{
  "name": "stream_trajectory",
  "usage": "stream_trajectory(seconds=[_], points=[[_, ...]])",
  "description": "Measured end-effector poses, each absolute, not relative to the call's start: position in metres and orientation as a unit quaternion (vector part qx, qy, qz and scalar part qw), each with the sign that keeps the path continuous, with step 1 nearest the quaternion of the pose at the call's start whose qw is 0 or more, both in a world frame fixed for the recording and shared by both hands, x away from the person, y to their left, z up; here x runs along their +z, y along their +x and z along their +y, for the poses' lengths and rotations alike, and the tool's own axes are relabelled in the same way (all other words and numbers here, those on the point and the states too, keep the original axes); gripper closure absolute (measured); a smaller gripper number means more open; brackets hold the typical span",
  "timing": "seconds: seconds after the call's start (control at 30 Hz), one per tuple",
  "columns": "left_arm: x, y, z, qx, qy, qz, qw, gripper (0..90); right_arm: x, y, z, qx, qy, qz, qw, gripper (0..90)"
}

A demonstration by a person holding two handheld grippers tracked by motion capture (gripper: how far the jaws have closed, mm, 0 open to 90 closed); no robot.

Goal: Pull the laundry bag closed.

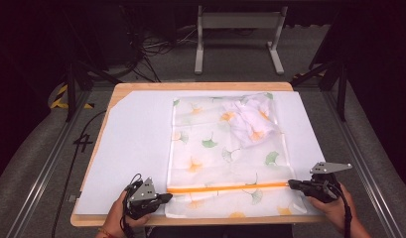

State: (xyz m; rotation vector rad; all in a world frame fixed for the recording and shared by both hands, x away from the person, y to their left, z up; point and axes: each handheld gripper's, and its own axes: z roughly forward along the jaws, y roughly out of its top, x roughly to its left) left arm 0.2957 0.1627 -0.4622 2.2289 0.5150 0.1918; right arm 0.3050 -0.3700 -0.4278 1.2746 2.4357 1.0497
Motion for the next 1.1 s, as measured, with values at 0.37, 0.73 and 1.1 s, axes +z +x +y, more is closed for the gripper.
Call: stream_trajectory(seconds=[0.37,0.73,1.1], points=[[-0.4615,0.2955,0.1620,0.078,0.887,0.202,0.408,90.0,-0.4277,0.3034,-0.3688,0.354,0.418,0.830,0.109,90.0],[-0.4593,0.2960,0.1611,0.079,0.890,0.202,0.402,90.0,-0.4255,0.3004,-0.3694,0.363,0.398,0.834,0.121,90.0],[-0.4571,0.2946,0.1650,0.088,0.890,0.199,0.400,90.0,-0.4209,0.2973,-0.3702,0.373,0.383,0.835,0.133,90.0]])
